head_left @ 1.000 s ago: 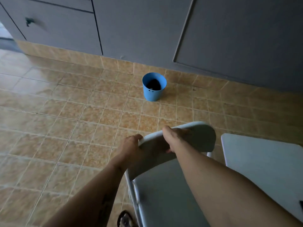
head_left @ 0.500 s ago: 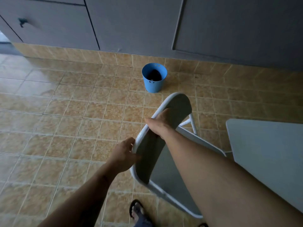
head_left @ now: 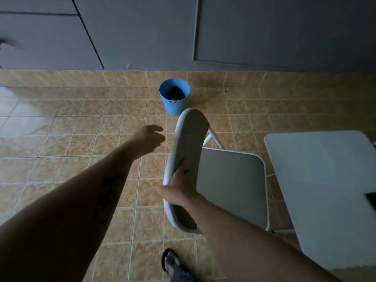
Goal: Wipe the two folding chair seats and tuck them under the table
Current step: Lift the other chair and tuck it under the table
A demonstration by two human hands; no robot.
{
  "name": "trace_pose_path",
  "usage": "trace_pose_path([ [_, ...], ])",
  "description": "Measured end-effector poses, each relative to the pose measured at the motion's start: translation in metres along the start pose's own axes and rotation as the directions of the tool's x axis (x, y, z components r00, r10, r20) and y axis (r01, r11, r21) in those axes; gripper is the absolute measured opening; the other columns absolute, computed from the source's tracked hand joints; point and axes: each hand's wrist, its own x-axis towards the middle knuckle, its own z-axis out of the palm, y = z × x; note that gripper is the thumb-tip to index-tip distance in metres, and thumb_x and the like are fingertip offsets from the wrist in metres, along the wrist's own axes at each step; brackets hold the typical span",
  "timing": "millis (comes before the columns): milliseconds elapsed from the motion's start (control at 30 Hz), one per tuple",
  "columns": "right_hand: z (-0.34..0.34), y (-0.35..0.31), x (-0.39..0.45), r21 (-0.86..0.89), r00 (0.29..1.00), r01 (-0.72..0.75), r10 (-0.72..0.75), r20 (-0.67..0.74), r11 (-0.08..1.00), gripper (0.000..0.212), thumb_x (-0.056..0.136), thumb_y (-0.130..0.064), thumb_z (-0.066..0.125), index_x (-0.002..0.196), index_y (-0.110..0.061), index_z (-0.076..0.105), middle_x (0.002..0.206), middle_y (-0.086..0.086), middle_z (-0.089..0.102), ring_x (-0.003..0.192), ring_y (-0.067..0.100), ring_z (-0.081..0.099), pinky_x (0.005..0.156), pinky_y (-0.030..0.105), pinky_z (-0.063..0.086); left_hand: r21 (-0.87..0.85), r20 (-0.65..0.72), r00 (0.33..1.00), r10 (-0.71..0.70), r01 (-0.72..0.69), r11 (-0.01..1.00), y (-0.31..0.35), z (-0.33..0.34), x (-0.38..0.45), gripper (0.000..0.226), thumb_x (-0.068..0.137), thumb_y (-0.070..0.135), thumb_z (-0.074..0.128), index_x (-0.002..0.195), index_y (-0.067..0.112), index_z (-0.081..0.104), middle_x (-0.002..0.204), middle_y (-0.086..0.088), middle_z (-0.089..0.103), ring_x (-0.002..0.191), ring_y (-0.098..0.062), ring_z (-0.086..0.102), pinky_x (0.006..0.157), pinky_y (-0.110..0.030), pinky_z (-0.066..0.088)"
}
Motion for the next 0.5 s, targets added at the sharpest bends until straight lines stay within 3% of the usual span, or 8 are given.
trace_pose_path([
  [100,0.009,0.006,-0.004,-0.036,0.998,0.039,-0.04,-0.047,0.999,0.111,0.08,-0.043,0.06,0.154,-0.011,-0.016,0.164,0.021,0.008,0.142,0.044,0.028,0.11,0.054,0.034,0.115,0.014,0.999,0.034,-0.036,0.993,0.026,0.033,0.016,0.067,0.087,0.016,0.067,0.146,0.01,0.036,0.121,-0.016,0.064,0.092,-0.027,0.064,0.066,-0.034,0.054],
  [233,0.005,0.031,-0.019,-0.041,0.994,0.109,-0.109,0.006,0.993,0.107,0.085,-0.051,0.059,0.156,-0.014,-0.012,0.164,0.018,0.008,0.145,0.042,0.024,0.114,0.052,0.028,0.522,-0.058,0.989,0.135,-0.086,0.849,0.022,0.07,0.011,0.059,0.084,0.022,0.066,0.137,0.006,0.045,0.129,-0.017,0.057,0.114,-0.037,0.056,0.08,-0.034,0.045],
  [367,0.002,0.067,-0.036,0.019,0.994,0.112,-0.112,0.0,0.994,0.11,0.08,-0.054,0.062,0.156,-0.021,-0.01,0.165,0.012,0.009,0.145,0.04,0.025,0.114,0.052,0.029,0.582,-0.113,0.984,0.136,-0.045,0.812,0.01,0.097,-0.003,0.063,0.084,0.019,0.064,0.14,0.004,0.041,0.128,-0.025,0.056,0.113,-0.042,0.057,0.093,-0.046,0.051],
  [500,-0.002,0.096,-0.049,0.151,0.992,0.118,-0.123,0.023,0.982,0.118,0.073,-0.05,0.071,0.156,-0.031,-0.01,0.165,0.01,0.01,0.146,0.04,0.023,0.115,0.054,0.027,0.636,-0.123,0.983,0.14,-0.03,0.771,0.012,0.118,-0.021,0.057,0.081,0.02,0.066,0.132,0.003,0.046,0.12,-0.023,0.061,0.107,-0.042,0.059,0.086,-0.043,0.052],
])
